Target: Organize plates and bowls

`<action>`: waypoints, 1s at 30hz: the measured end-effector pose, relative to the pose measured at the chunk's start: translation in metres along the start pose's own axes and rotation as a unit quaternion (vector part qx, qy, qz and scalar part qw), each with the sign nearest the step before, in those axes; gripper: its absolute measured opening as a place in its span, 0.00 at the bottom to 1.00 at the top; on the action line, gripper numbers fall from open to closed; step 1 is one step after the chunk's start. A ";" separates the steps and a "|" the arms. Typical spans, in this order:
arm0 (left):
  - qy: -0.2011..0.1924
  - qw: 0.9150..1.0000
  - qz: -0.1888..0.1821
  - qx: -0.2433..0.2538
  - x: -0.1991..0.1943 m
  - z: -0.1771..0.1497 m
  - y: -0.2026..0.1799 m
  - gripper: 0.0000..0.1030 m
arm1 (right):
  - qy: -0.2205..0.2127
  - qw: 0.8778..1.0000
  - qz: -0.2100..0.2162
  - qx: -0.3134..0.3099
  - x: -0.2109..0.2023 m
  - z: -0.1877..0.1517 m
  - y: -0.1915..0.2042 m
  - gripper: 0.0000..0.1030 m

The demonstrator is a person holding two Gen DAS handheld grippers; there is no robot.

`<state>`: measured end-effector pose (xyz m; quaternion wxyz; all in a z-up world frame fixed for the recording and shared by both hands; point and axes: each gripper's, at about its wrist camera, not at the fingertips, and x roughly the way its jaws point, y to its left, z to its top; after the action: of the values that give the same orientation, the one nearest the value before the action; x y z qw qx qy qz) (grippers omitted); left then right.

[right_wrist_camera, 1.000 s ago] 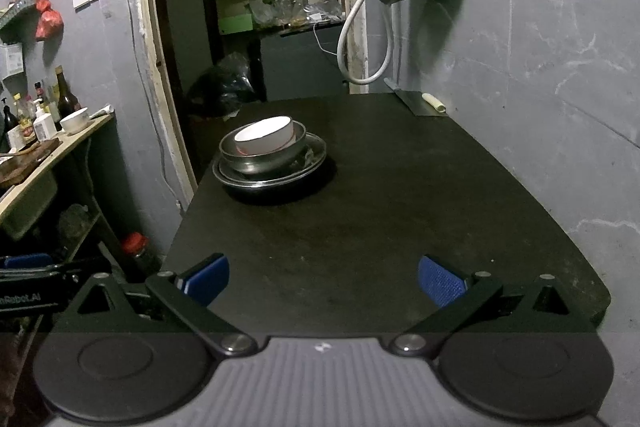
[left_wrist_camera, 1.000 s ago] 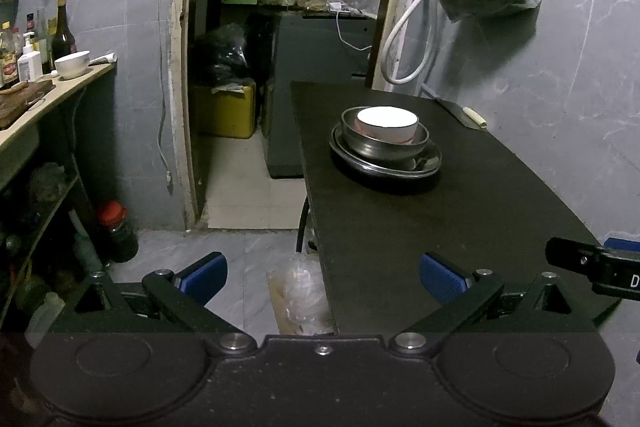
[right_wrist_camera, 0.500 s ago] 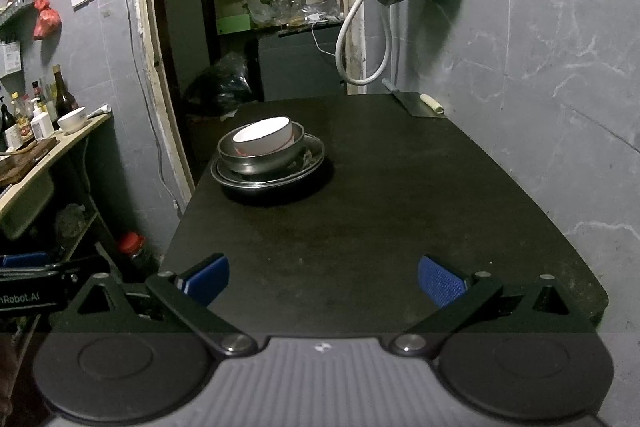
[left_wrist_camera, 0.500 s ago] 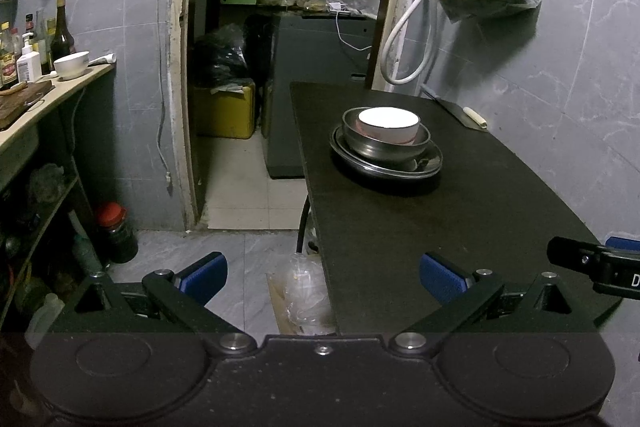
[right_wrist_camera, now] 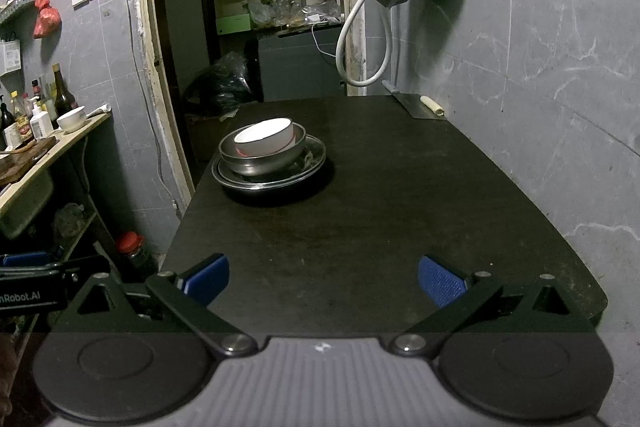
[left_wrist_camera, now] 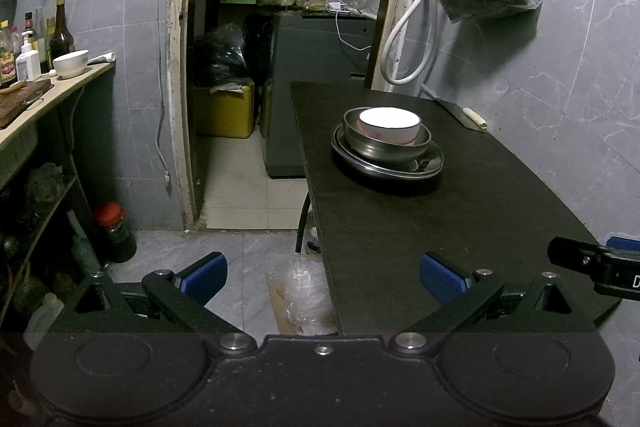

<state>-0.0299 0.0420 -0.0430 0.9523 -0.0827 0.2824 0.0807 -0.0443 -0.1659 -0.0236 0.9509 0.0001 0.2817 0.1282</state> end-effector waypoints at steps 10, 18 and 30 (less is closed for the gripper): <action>0.000 1.000 -0.008 0.002 0.001 0.001 -0.002 0.99 | -0.001 1.000 -0.004 0.002 -0.001 0.001 -0.002 1.00; 0.002 1.000 -0.008 0.003 0.000 0.000 -0.002 0.99 | -0.003 1.000 -0.004 0.001 -0.002 -0.001 -0.003 1.00; 0.001 1.000 -0.008 0.004 -0.001 0.000 -0.002 0.99 | -0.005 1.000 -0.002 0.003 -0.005 -0.001 -0.005 1.00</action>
<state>-0.0306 0.0402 -0.0420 0.9529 -0.0816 0.2832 0.0719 -0.0476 -0.1724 -0.0225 0.9524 0.0029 0.2777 0.1260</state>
